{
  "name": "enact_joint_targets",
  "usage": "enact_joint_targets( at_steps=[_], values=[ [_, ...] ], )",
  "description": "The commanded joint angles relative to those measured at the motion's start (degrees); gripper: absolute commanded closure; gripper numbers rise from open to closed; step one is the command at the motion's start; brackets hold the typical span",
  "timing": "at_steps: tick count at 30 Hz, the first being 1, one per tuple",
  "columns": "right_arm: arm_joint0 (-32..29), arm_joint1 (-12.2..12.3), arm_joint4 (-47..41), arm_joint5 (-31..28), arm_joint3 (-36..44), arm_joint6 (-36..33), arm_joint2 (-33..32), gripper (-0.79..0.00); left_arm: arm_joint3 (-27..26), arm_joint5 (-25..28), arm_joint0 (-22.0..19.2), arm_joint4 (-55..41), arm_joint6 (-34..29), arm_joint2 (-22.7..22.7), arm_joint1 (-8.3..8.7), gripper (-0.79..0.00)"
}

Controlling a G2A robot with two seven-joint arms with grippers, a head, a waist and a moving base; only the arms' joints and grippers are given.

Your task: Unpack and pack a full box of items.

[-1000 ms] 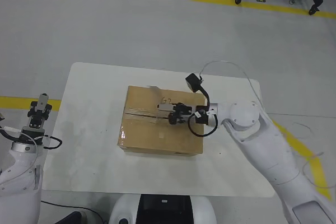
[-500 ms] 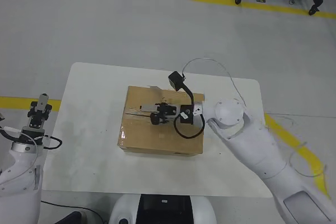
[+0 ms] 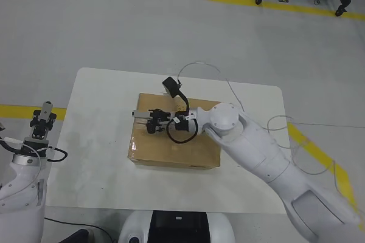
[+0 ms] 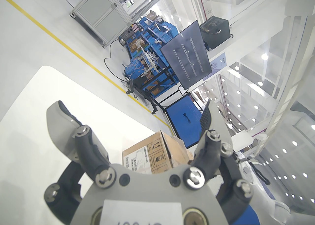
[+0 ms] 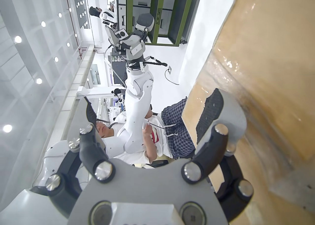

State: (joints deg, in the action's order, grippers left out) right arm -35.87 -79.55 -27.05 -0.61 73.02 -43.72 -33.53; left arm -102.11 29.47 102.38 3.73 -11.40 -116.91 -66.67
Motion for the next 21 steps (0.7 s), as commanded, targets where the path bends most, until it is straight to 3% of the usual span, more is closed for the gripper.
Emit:
enact_joint_targets(
  at_steps=[1,10,21],
  values=[
    [0.4,-0.6,-0.2,0.3,-0.9,0.4,0.6,-0.785,0.0,0.0,0.0,0.0,0.0,0.0,0.00,-0.785],
    [1.5,-2.6,-0.8,2.5,-4.9,-0.3,1.1,-0.785,0.0,0.0,0.0,0.0,0.0,0.0,0.00,-0.785],
    [-1.2,-1.1,5.2,5.2,-1.8,-1.3,-2.8,-0.785,0.0,0.0,0.0,0.0,0.0,0.0,0.00,-0.785]
  ],
)
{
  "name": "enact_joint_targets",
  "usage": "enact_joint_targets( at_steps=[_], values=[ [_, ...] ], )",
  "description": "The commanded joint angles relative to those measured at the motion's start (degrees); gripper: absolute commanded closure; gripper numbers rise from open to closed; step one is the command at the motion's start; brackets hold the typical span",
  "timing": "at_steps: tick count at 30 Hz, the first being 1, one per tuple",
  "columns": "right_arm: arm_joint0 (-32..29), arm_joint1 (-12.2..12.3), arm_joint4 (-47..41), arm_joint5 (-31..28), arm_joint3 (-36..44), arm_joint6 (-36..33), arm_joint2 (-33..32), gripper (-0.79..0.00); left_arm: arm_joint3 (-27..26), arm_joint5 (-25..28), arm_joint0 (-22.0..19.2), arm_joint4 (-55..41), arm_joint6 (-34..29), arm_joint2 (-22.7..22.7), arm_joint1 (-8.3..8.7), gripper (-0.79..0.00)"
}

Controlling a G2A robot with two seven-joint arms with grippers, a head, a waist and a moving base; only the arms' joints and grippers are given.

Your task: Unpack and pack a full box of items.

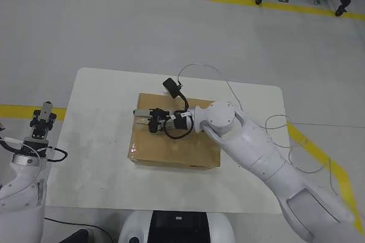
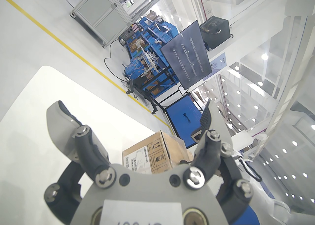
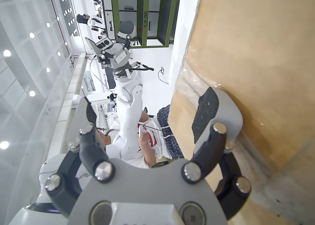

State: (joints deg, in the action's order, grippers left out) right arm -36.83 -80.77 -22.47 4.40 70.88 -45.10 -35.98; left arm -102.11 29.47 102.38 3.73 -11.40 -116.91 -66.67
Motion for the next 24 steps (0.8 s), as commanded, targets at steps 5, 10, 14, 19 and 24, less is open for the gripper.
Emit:
enact_joint_targets(
  at_steps=[5,10,14,19,24],
  values=[
    [-2.8,1.3,3.1,1.0,2.7,-0.5,-2.7,-0.785,0.0,0.0,0.0,0.0,0.0,0.0,0.00,-0.785],
    [-5.2,2.4,5.5,2.1,5.3,-0.9,-5.1,-0.785,0.0,0.0,0.0,0.0,0.0,0.0,0.00,-0.785],
    [-6.9,3.3,7.8,3.0,7.7,-0.9,-6.9,-0.785,0.0,0.0,0.0,0.0,0.0,0.0,0.00,-0.785],
    [-9.1,4.3,11.0,4.5,10.8,-1.0,-9.2,-0.785,0.0,0.0,0.0,0.0,0.0,0.0,0.00,-0.785],
    [-11.5,5.5,14.0,6.1,14.2,-1.2,-11.8,-0.785,0.0,0.0,0.0,0.0,0.0,0.0,0.00,-0.785]
  ],
)
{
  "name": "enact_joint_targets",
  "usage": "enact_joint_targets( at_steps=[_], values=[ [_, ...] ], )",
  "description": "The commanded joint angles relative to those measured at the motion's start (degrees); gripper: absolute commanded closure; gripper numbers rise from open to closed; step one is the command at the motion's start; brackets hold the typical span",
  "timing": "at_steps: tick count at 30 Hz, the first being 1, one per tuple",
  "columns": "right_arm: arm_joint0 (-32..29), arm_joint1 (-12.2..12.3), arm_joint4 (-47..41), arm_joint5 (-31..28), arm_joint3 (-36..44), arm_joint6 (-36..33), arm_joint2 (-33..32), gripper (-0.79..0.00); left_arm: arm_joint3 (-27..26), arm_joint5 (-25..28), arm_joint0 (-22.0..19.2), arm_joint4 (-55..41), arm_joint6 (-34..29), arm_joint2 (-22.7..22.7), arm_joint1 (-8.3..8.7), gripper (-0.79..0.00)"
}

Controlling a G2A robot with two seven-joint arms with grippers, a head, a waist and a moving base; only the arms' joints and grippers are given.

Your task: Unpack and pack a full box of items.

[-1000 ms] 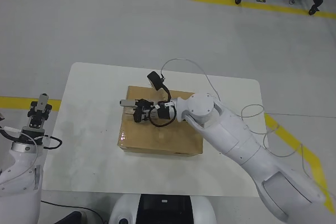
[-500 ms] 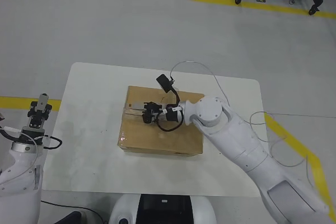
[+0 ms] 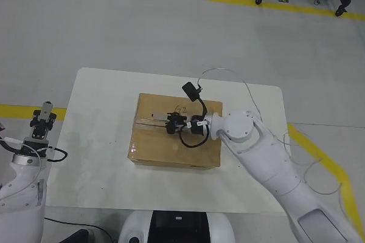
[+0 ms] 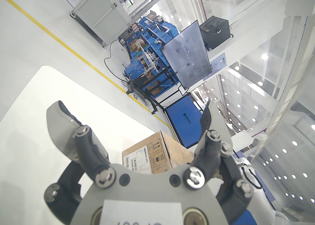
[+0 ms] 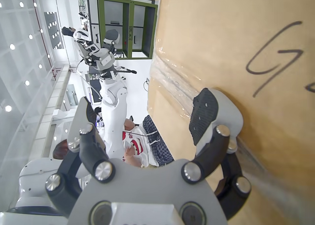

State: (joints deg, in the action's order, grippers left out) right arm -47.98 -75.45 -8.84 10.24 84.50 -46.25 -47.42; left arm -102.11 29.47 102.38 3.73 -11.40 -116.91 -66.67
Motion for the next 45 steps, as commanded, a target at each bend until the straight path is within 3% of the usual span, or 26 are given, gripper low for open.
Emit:
enact_joint_targets(
  at_steps=[1,21,45],
  values=[
    [-0.9,0.4,0.9,0.6,1.4,-0.2,-0.9,-0.785,0.0,0.0,0.0,0.0,0.0,0.0,0.00,-0.785],
    [-9.9,3.9,6.4,5.5,10.1,-4.7,-9.3,-0.785,0.0,0.0,0.0,0.0,0.0,0.0,0.00,-0.785],
    [-21.0,8.4,7.8,10.8,16.7,-7.1,-26.9,-0.785,0.0,0.0,0.0,0.0,0.0,0.0,0.00,-0.785]
  ],
)
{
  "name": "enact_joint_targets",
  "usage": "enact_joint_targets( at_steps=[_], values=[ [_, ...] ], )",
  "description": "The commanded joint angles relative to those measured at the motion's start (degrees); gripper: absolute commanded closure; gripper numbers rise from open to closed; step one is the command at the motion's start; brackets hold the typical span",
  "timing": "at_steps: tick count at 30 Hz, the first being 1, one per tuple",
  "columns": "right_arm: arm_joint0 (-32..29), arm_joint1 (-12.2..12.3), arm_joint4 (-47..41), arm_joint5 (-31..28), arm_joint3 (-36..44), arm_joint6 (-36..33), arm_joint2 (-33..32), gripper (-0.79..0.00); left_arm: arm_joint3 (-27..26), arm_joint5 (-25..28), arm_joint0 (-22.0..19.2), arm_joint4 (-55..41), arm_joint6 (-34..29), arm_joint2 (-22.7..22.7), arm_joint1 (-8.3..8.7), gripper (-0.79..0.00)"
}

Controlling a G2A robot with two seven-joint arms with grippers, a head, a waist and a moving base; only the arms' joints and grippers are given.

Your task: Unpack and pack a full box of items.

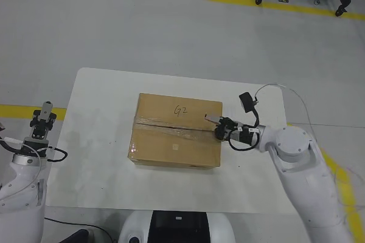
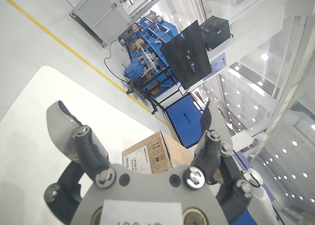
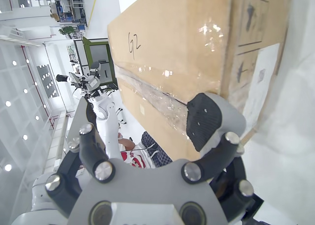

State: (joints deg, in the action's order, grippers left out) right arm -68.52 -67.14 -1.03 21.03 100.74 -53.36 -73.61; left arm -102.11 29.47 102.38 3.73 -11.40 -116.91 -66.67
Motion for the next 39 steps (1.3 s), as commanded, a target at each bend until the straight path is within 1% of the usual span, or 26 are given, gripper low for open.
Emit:
enact_joint_targets(
  at_steps=[1,6,11,17,29,36,39],
  values=[
    [-1.1,0.3,-0.1,0.0,1.2,0.0,-1.5,-0.785,0.0,0.0,0.0,0.0,0.0,0.0,0.00,-0.785],
    [-4.4,1.1,-0.5,-1.4,4.4,-0.4,-5.2,-0.785,0.0,0.0,0.0,0.0,0.0,0.0,0.00,-0.785],
    [-6.4,1.8,-0.9,-6.4,5.0,-1.7,-8.0,-0.785,0.0,0.0,0.0,0.0,0.0,0.0,0.00,-0.785],
    [-7.2,2.2,-4.0,-12.5,3.7,-2.5,-9.8,-0.785,0.0,0.0,0.0,0.0,0.0,0.0,0.00,-0.785],
    [-5.9,3.2,-5.4,-21.7,-0.8,-7.0,-12.1,-0.785,0.0,0.0,0.0,0.0,0.0,0.0,0.00,-0.785],
    [-6.4,3.7,-6.2,-23.6,-3.4,-11.5,-10.7,-0.785,0.0,0.0,0.0,0.0,0.0,0.0,0.00,-0.785],
    [-6.3,3.7,-6.6,-24.4,-4.2,-12.3,-9.5,-0.785,0.0,0.0,0.0,0.0,0.0,0.0,0.00,-0.785]
  ],
)
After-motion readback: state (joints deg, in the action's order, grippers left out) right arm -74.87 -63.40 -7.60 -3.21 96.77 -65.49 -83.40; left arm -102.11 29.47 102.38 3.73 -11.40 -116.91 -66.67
